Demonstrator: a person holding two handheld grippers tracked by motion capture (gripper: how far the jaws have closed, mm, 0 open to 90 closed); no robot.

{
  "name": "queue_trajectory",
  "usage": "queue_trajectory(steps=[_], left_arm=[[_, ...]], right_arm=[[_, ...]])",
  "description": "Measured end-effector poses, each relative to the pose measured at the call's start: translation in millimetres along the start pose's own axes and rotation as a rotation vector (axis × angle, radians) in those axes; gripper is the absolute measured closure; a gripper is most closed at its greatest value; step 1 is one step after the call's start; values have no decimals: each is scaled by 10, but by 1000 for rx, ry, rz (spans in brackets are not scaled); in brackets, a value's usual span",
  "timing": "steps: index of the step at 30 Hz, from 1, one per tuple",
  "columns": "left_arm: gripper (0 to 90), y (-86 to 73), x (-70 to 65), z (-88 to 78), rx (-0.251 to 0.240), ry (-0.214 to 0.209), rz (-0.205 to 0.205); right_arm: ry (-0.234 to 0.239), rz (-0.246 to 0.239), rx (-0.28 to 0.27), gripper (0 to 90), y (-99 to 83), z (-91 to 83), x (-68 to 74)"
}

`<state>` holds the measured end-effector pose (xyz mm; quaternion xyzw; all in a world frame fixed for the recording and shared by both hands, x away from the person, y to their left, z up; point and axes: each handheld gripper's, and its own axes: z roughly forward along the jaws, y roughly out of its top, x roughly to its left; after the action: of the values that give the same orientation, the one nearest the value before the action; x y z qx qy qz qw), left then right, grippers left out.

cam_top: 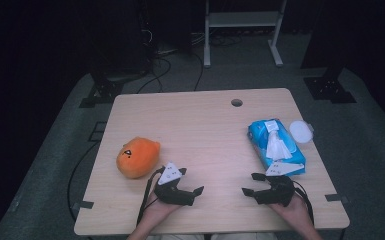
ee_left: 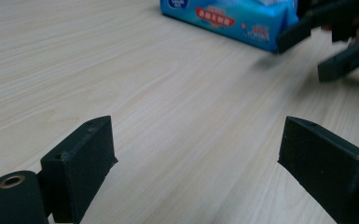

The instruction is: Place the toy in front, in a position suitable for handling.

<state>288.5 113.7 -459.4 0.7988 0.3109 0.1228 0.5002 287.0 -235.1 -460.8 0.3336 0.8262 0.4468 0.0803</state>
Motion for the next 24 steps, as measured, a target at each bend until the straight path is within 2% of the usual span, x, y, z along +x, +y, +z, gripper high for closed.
queue_trajectory(steps=[2, 11, 12, 13, 19, 22, 23, 24], left_arm=[[95, 34, 9, -1, -17, 3, -28], [96, 174, -20, -96, -49, 31, 44], [96, 209, 6, -153, -72, 40, 44], [96, 209, 6, -153, -72, 40, 44], [98, 258, 141, -376, -123, 74, 52], [98, 264, 237, -498, -156, 112, 39], [98, 265, 315, -575, -177, 140, 26], [98, 265, 315, -575, -177, 140, 26]], right_arm=[[0, 1, 1, 285, -2, 3, -4], [-9, -4, 14, 285, -9, 32, 18], [-14, -16, 10, 285, 5, 25, 33], [-14, -16, 10, 285, 5, 25, 33], [-17, -21, 11, 285, 15, 12, 76], [-15, -20, 8, 285, 17, 17, 71], [-13, -20, 9, 285, 19, 23, 59], [-11, -18, 11, 284, 19, 27, 53]])
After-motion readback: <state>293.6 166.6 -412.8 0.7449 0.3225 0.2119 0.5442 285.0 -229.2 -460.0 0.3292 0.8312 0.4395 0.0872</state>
